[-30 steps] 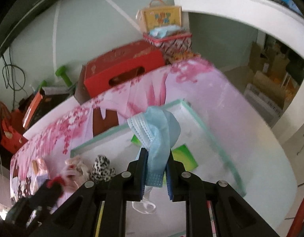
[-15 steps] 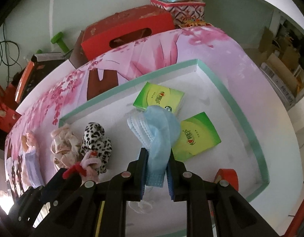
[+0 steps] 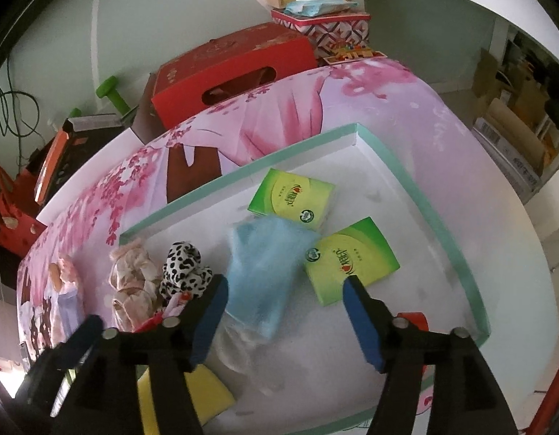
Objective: Organize soft objects
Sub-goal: 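Carry the pink cloth and blue mask over the tray and open both grippers, then move both tools back over the remaining soft items, then grasp the green cloth with the left gripper while the right grasps the purple packet, then carry the green cloth and purple packet over the tray and open both grippers, then move both tools back over the pink fuzzy cloth and gold round item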
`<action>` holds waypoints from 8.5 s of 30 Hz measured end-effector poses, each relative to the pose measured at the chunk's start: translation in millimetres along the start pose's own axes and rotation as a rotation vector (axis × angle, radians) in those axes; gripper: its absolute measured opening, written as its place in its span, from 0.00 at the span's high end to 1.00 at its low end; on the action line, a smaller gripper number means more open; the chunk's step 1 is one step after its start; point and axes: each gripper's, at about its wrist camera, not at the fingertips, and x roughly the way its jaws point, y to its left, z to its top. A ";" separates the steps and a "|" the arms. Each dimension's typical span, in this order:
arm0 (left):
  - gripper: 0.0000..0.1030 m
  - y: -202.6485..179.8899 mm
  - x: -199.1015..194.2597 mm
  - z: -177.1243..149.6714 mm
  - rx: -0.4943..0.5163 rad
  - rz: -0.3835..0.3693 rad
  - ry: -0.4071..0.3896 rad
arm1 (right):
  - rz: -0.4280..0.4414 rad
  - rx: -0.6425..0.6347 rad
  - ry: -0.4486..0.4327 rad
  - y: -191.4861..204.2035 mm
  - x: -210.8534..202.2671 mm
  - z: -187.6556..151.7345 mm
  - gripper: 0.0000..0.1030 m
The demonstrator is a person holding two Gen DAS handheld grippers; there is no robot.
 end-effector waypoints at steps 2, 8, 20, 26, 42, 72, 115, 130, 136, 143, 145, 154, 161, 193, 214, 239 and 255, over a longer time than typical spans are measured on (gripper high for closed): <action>0.30 8.8 -2.3 2.5 -0.032 0.019 -0.010 | -0.001 0.000 0.002 -0.7 1.1 0.2 0.26; 0.18 34.4 0.9 4.2 -0.121 0.089 -0.003 | -0.010 -0.008 0.005 0.2 4.0 0.1 0.12; 0.08 71.9 13.8 -3.7 -0.253 0.185 0.053 | -0.021 -0.029 0.000 3.0 6.8 -2.0 0.00; 0.06 89.2 10.9 -5.8 -0.306 0.217 0.062 | -0.016 -0.044 0.002 9.3 7.5 -2.6 0.00; 0.06 162.0 -26.5 -14.9 -0.456 0.354 0.062 | 0.055 -0.190 -0.057 70.0 -7.8 -11.3 0.00; 0.06 267.4 -47.2 -81.2 -0.828 0.403 0.133 | 0.353 -0.557 -0.076 236.3 16.1 -83.5 0.00; 0.90 260.6 -41.7 -79.9 -0.896 0.190 0.041 | 0.289 -0.593 0.014 251.1 61.9 -104.8 0.48; 0.91 255.4 -95.0 -62.3 -0.854 0.258 -0.143 | 0.304 -0.542 -0.035 239.4 43.4 -90.7 0.51; 0.91 244.7 -120.0 -52.1 -0.806 0.266 -0.221 | 0.338 -0.508 -0.092 230.4 17.8 -79.7 0.51; 0.91 227.0 -127.9 -40.7 -0.749 0.239 -0.258 | 0.336 -0.485 -0.119 220.4 -1.7 -72.9 0.51; 0.91 219.3 -128.5 -36.1 -0.721 0.218 -0.268 | 0.328 -0.472 -0.116 215.5 -5.0 -71.5 0.51; 0.91 176.4 -128.2 -16.5 -0.595 0.132 -0.310 | 0.259 -0.391 -0.112 176.3 -20.3 -56.2 0.51; 0.91 133.4 -121.0 0.3 -0.466 0.045 -0.326 | 0.149 -0.283 -0.125 126.8 -27.0 -32.3 0.51; 0.91 -22.3 -21.6 11.6 -0.056 -0.264 -0.151 | -0.061 0.052 -0.079 -36.1 -25.7 -0.6 0.50; 0.49 -5.0 9.8 1.4 -0.091 -0.104 -0.009 | -0.048 0.012 -0.007 -23.4 -6.0 -3.9 0.38; 0.03 28.4 8.5 2.4 -0.164 0.091 -0.007 | -0.077 -0.041 0.002 -13.3 1.1 -6.0 0.01; 0.03 57.5 0.8 -4.5 -0.235 0.192 0.042 | -0.057 -0.103 -0.007 11.0 -1.7 -8.6 0.01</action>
